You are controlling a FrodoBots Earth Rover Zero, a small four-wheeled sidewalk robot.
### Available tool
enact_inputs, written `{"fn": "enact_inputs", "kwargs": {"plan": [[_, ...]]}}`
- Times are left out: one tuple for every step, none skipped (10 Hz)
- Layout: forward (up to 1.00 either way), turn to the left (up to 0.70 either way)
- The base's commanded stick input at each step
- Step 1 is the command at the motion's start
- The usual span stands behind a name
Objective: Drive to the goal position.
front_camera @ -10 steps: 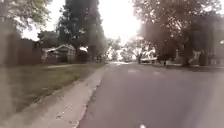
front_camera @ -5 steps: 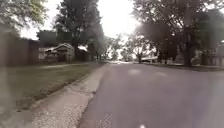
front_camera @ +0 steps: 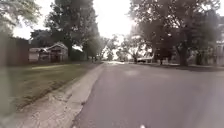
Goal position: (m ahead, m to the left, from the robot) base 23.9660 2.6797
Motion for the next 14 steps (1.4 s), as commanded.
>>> {"fn": "enact_inputs", "kwargs": {"plan": [[1.0, 0.0], [1.0, 0.0], [1.0, 0.0], [1.0, 0.0], [1.0, 0.0], [1.0, 0.0], [1.0, 0.0], [1.0, 0.0], [1.0, 0.0], [1.0, 0.0], [1.0, 0.0], [1.0, 0.0], [1.0, 0.0], [1.0, 0.0]]}}
